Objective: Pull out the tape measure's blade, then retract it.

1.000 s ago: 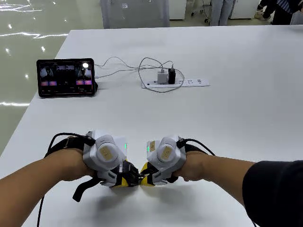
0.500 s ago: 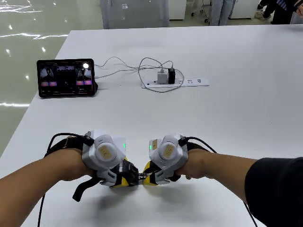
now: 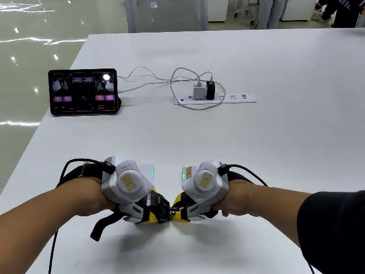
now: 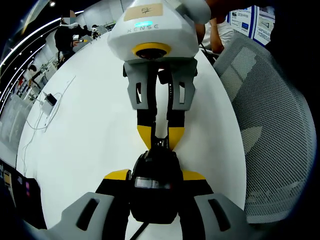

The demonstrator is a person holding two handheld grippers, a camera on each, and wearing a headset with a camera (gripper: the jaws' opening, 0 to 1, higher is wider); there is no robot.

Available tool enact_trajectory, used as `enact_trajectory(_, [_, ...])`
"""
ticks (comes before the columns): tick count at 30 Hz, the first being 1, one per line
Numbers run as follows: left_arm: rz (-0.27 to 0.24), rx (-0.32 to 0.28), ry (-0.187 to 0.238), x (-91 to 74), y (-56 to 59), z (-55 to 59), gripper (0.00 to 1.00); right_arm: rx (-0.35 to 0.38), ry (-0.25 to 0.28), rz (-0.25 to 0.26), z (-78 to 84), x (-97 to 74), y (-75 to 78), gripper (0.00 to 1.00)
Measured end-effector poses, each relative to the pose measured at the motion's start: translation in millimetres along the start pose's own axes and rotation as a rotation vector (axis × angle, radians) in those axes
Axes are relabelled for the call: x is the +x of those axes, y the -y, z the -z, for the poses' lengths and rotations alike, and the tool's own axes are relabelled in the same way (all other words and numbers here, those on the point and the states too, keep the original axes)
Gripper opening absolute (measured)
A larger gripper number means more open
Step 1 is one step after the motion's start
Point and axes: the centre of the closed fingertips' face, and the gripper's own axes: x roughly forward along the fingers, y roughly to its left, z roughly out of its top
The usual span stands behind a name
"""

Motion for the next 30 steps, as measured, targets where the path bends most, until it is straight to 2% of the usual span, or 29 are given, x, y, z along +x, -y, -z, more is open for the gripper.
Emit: enact_trajectory(30, [0.003, 0.0, -0.012, 0.7, -0.4, -0.3, 0.32, -0.006, -0.029, 0.013, 11.7, -10.5, 0.7, 0.1])
